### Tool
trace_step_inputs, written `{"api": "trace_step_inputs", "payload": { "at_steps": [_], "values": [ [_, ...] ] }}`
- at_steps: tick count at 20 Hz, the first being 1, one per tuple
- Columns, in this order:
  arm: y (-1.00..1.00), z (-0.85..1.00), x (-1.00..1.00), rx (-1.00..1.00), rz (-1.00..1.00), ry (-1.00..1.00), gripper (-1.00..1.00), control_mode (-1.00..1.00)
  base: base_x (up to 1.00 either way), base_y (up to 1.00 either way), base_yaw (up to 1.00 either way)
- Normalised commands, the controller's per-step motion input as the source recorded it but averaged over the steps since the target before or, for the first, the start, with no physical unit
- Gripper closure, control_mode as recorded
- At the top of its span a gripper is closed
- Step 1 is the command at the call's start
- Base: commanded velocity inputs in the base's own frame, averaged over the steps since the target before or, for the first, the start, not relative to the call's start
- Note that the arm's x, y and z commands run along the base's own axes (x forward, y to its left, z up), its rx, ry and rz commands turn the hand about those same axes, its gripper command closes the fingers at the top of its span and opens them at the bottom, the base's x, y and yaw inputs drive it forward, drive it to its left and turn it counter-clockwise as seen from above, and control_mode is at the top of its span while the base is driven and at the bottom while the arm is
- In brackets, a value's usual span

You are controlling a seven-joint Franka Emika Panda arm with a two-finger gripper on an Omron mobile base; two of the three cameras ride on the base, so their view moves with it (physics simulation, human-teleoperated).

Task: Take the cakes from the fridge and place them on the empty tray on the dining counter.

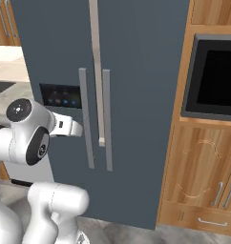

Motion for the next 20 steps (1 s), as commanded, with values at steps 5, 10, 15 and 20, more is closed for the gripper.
{"api": "trace_step_inputs", "payload": {
  "at_steps": [5, 10, 15, 20],
  "values": [
    [-0.3, -0.1, 0.38, 0.0, -0.12, -0.06, -1.0, -1.0, 0.0, -0.01, 0.0],
    [-0.53, -0.01, 0.73, 0.03, -0.05, -0.02, -1.0, -1.0, 0.0, 0.0, 0.0],
    [-0.22, 0.0, 0.77, 0.05, 0.0, -0.11, -1.0, -1.0, 0.0, 0.0, 0.0],
    [0.0, 0.0, 0.82, 0.01, 0.0, -0.08, -1.0, -1.0, 0.0, 0.0, 0.0]
  ]
}}
